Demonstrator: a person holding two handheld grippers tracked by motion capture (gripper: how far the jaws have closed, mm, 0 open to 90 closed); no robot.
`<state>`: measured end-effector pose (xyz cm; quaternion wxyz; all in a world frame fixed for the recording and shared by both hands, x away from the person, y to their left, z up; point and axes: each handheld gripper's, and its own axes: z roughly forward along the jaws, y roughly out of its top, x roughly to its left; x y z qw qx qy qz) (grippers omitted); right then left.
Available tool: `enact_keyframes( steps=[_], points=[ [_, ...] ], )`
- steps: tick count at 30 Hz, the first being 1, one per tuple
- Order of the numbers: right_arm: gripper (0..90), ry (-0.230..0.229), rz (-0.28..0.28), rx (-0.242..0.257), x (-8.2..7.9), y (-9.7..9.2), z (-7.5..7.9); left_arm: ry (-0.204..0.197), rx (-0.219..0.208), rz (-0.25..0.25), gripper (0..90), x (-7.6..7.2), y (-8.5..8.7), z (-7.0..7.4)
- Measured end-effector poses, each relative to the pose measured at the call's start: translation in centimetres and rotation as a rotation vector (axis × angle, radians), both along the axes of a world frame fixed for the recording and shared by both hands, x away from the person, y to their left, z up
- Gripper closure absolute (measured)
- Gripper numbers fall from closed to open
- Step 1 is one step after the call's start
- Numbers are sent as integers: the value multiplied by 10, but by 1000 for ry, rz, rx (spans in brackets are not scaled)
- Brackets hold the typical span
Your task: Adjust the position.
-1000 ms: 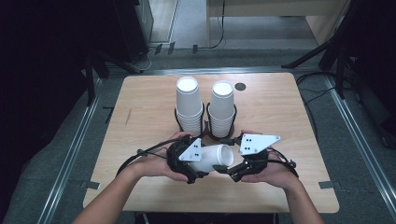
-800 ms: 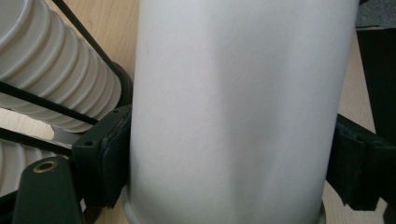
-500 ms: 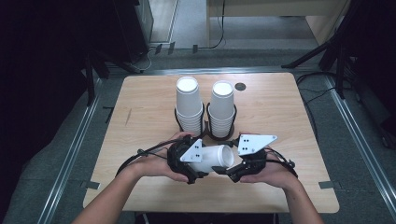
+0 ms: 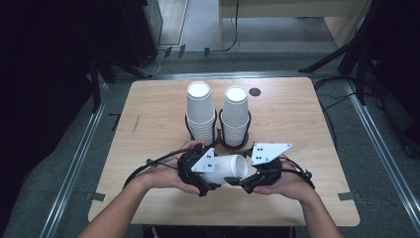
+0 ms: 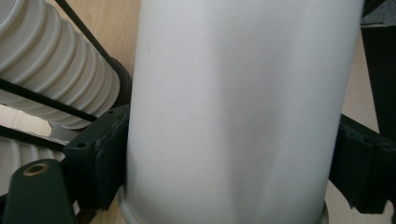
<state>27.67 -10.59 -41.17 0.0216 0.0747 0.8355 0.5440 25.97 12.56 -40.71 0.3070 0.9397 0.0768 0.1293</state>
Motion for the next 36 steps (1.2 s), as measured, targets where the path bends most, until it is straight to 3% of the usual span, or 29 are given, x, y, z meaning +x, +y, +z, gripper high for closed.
enact_keyframes(
  steps=[6,17,29,36],
  points=[
    [240,-18,1,3,-1,-1,0,2,-17,43,28,2,1,-2],
    [241,-16,-31,46,1,-8,1,27,-123,105,24,3,20,-5],
    [242,0,-80,139,6,-20,4,49,-324,209,25,1,62,-4],
    [242,-11,-120,177,6,-20,7,82,-439,249,24,-1,75,-12]
  ],
)
